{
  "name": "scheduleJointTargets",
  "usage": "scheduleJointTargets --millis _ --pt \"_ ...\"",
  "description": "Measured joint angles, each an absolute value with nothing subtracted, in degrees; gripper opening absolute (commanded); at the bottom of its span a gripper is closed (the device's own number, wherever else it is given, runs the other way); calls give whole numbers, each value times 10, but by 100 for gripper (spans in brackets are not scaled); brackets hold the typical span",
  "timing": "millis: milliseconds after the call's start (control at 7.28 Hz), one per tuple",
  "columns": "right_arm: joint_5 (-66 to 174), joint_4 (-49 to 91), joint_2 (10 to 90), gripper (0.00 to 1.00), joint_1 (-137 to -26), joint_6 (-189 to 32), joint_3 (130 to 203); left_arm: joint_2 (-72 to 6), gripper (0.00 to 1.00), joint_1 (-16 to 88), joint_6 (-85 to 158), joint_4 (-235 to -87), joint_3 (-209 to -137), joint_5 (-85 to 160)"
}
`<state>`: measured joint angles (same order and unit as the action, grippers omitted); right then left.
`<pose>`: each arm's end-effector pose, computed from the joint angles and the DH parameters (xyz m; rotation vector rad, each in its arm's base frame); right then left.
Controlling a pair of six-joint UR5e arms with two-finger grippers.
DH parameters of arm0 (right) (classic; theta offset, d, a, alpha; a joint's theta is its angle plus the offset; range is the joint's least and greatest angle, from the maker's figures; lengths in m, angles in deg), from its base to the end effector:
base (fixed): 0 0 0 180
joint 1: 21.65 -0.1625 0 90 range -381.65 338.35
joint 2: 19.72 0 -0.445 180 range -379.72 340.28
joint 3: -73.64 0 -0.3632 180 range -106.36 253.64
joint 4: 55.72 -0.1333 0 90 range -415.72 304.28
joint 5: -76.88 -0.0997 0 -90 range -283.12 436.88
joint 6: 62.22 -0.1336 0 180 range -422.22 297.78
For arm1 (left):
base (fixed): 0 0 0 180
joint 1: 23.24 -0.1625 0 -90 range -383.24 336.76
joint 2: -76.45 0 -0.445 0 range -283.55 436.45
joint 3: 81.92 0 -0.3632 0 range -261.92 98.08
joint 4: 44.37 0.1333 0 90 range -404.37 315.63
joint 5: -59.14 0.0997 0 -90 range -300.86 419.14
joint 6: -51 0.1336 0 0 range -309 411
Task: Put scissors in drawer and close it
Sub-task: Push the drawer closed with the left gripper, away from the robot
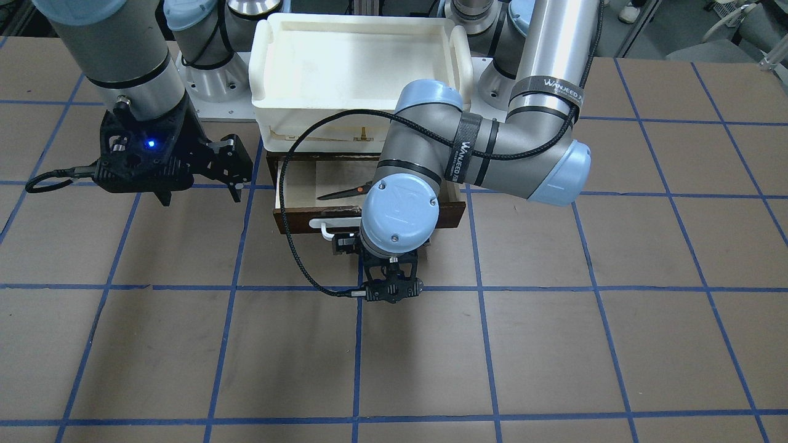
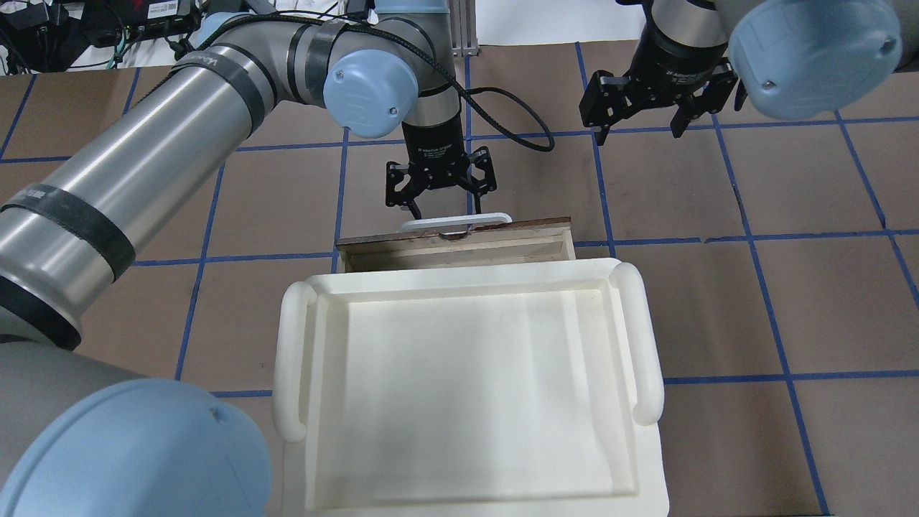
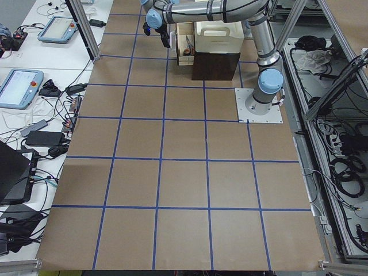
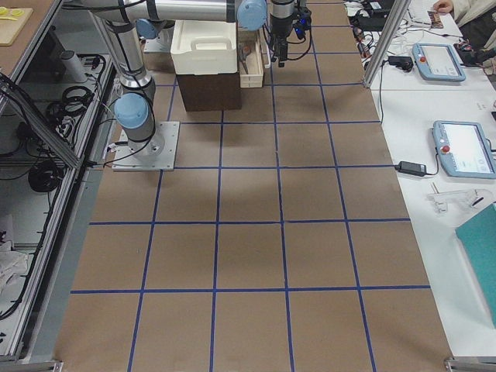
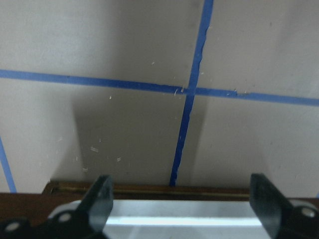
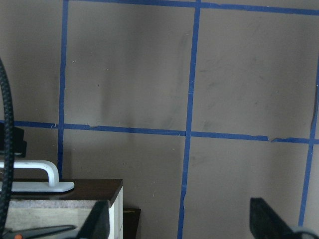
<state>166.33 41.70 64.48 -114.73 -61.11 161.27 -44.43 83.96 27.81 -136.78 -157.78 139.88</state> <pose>0.1621 -0.5083 0.4572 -0.1149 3.1268 -0.1087 -0.3333 -0.5533 0.2825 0.2012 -3.0475 -0.5689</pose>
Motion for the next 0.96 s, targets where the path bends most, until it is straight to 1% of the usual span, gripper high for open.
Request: scheduleJointTargets --millis 275,549,962 --pt "1663 418 645 100 -1147 -611 1613 -431 100 841 278 -1396 -1608 1369" --pt "1663 419 645 100 -1147 -611 1613 -421 100 844 279 -1443 -1623 1356" --pt "1663 419 645 100 -1147 -612 1613 -396 100 858 279 -1456 -1644 1344"
